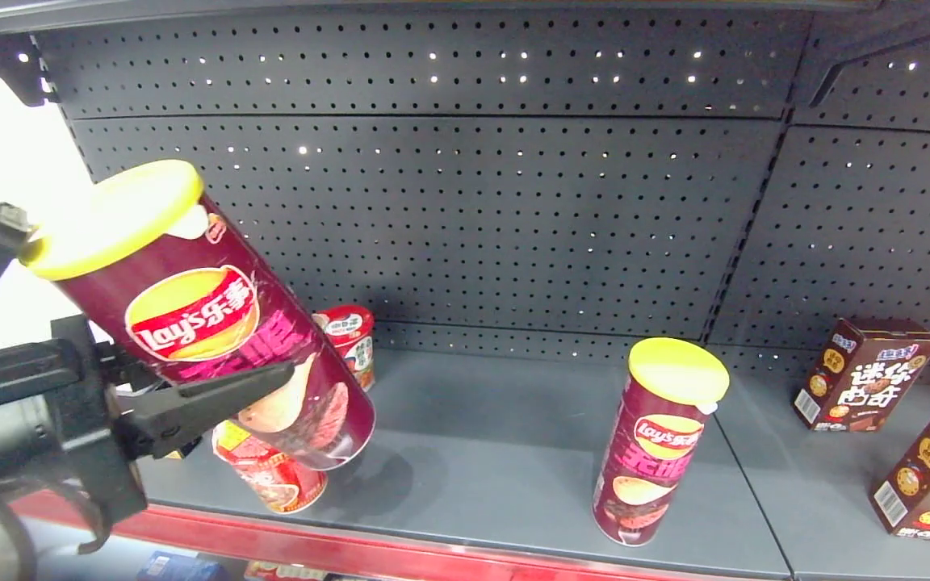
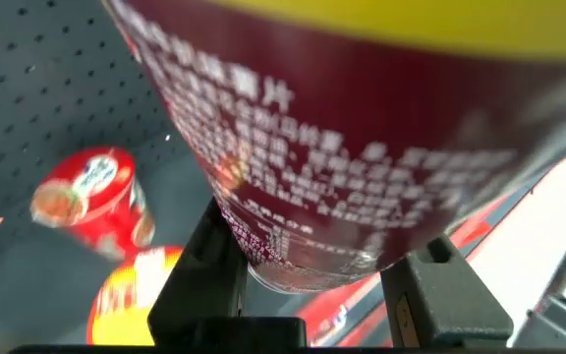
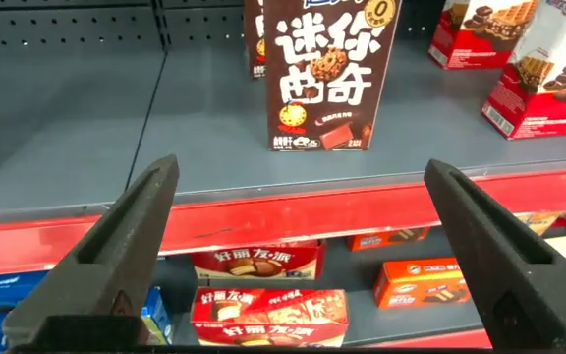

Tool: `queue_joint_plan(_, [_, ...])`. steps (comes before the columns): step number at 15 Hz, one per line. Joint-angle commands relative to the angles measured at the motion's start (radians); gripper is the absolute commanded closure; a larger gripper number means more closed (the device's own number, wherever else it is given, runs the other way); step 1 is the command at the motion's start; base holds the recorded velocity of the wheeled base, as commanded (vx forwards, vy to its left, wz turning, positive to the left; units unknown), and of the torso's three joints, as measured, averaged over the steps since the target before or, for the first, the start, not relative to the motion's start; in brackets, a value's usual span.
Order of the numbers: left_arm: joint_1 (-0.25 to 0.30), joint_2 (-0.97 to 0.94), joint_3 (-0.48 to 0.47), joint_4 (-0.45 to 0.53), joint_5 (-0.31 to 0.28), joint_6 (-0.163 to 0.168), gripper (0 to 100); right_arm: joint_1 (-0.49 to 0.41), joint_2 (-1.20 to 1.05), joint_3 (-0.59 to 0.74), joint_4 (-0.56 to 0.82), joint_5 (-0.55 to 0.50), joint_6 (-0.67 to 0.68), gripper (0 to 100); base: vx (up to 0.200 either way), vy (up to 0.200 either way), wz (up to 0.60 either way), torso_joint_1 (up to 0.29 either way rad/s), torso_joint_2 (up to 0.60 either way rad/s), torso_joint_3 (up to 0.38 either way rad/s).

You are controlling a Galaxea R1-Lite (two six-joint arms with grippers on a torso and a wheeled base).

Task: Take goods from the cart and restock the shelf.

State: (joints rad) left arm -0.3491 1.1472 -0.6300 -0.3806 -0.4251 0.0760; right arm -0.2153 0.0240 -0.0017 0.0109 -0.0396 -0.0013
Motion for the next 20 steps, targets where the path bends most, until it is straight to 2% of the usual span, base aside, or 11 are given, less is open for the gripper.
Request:
queue_joint_plan(1, [-0.021,0.128,-0.037,-0.027,0.003,-0.001,100,0.001,0.004,0.0,0.0,0.0,0.0,0,0.0,0.0,-0.6,0.002,0.0,-0.007])
queue_joint_plan(2, [-0.024,0.144,-0.051,-0.027,0.002,-0.001,100,0.001,0.004,0.0,0.0,0.0,0.0,0,0.0,0.0,-0.6,-0.002,0.0,0.002])
queue_joint_plan(10, [-0.028,0.367,-0.24,-0.038,-0.011,0.001,100,0.001,0.004,0.0,0.0,0.0,0.0,0,0.0,0.0,0.0,0.0,0.0,0.0])
queue_joint_plan(11, [-0.028,0.385,-0.246,-0.055,-0.011,0.001,100,0.001,0.004,0.0,0.0,0.0,0.0,0,0.0,0.0,0.0,0.0,0.0,0.0])
queue_joint_plan(13, [-0.027,0.473,-0.261,-0.153,-0.035,-0.007,100,0.001,0.004,0.0,0.0,0.0,0.001,0,0.0,0.0,0.0,0.0,0.0,0.0])
queue_joint_plan(15, [-0.028,0.508,-0.261,-0.205,-0.09,-0.067,100,0.001,0.004,0.0,0.0,0.0,0.001,0,0.0,0.0,0.0,0.0,0.0,0.0])
queue_joint_plan(17, [-0.021,0.523,-0.283,-0.207,-0.152,-0.125,100,0.001,0.004,0.0,0.0,0.001,0.001,0,0.0,0.0,0.0,0.0,0.0,0.0])
queue_joint_plan(18, [-0.016,0.534,-0.298,-0.207,-0.178,-0.139,100,0.001,0.004,0.0,0.0,0.001,0.001,0,0.0,0.0,0.0,0.0,0.0,0.0])
queue_joint_plan(20, [-0.014,0.549,-0.32,-0.198,-0.187,-0.14,100,0.001,0.002,0.0,0.0,0.001,0.001,0,0.0,0.0,0.0,0.0,0.0,0.0])
